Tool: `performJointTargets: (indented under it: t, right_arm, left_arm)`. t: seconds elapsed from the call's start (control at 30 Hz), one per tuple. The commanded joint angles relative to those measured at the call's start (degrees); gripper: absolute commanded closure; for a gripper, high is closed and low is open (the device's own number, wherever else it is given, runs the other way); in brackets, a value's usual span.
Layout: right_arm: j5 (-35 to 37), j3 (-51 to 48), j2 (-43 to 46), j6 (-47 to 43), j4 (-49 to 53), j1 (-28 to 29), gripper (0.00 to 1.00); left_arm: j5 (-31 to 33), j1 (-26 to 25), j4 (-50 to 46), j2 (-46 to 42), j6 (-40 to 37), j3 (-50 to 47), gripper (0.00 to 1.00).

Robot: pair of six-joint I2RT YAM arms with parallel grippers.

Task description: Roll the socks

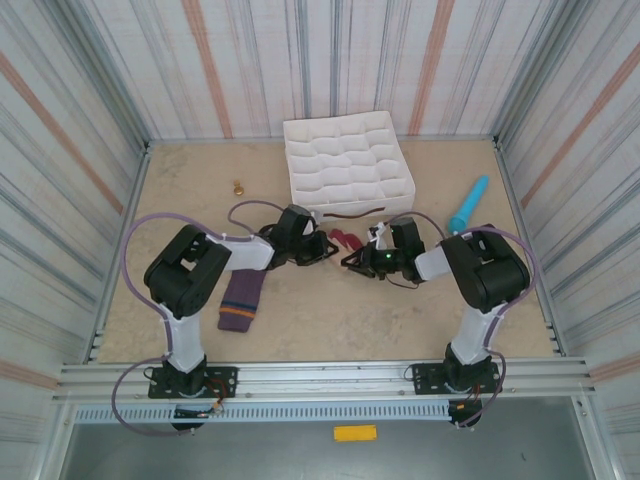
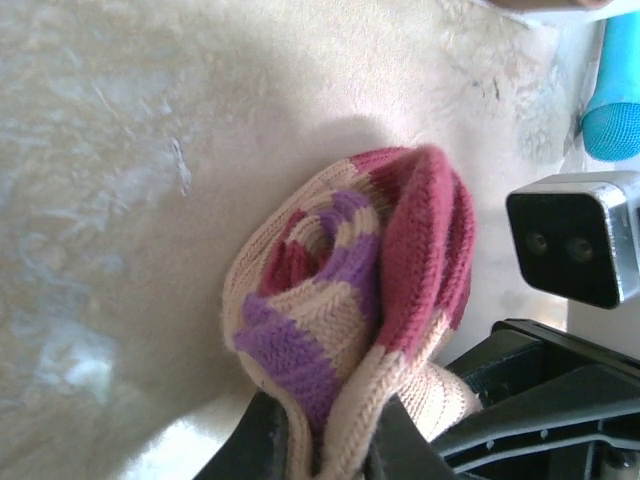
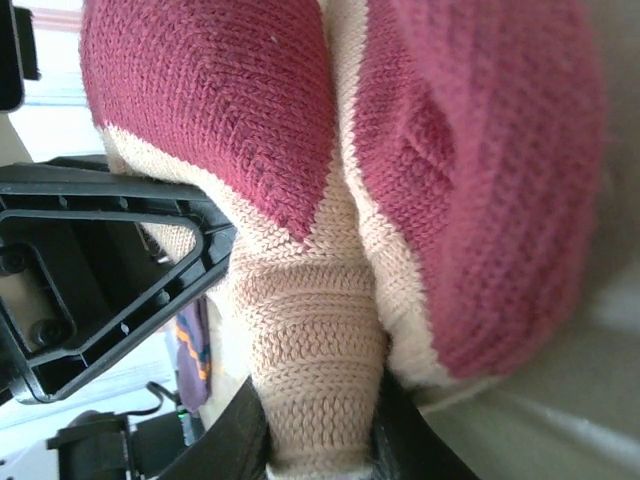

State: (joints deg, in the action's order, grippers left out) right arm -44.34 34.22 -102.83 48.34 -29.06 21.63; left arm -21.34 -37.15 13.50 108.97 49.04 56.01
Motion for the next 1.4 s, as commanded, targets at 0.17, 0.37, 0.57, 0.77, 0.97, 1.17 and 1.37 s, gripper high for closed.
performJointTargets:
  t: [0.17, 0.37, 0.57, 0.77, 0.97, 1.17, 1.37]
  right_arm:
    - [22.4, -0.9, 15.7, -11.6, 29.0, 6.6, 0.46]
    - [45.6, 1.8, 26.4, -19.9, 38.3, 17.8, 0.34]
    - [58.2, 3.1, 30.0, -28.5, 36.0, 27.8, 0.32]
    - [60.6, 5.0, 25.8, -34.6, 30.9, 31.8, 0.32]
    - [67.0, 6.9, 16.9, -40.9, 24.2, 37.6, 0.36]
    - [72.8, 9.2, 9.1, -41.0, 22.8, 40.1, 0.39]
    - [78.8, 8.3, 7.9, -40.1, 22.3, 42.0, 0.43]
  left_arm:
    - [1.8, 2.3, -19.5, -1.0, -5.2, 3.7, 0.92]
    - [-2.0, 3.2, -27.4, -0.2, -9.9, 6.2, 0.91]
    - [-6.3, 3.2, -29.7, 0.0, -11.7, 6.2, 0.89]
    - [-8.3, 3.3, -31.5, 0.0, -14.0, 6.1, 0.87]
    - [-9.2, 3.2, -31.3, -0.2, -14.9, 5.3, 0.86]
    - [-8.7, 3.3, -31.8, -0.4, -15.0, 5.1, 0.86]
    - [-8.6, 3.2, -31.6, -0.4, -15.1, 4.7, 0.86]
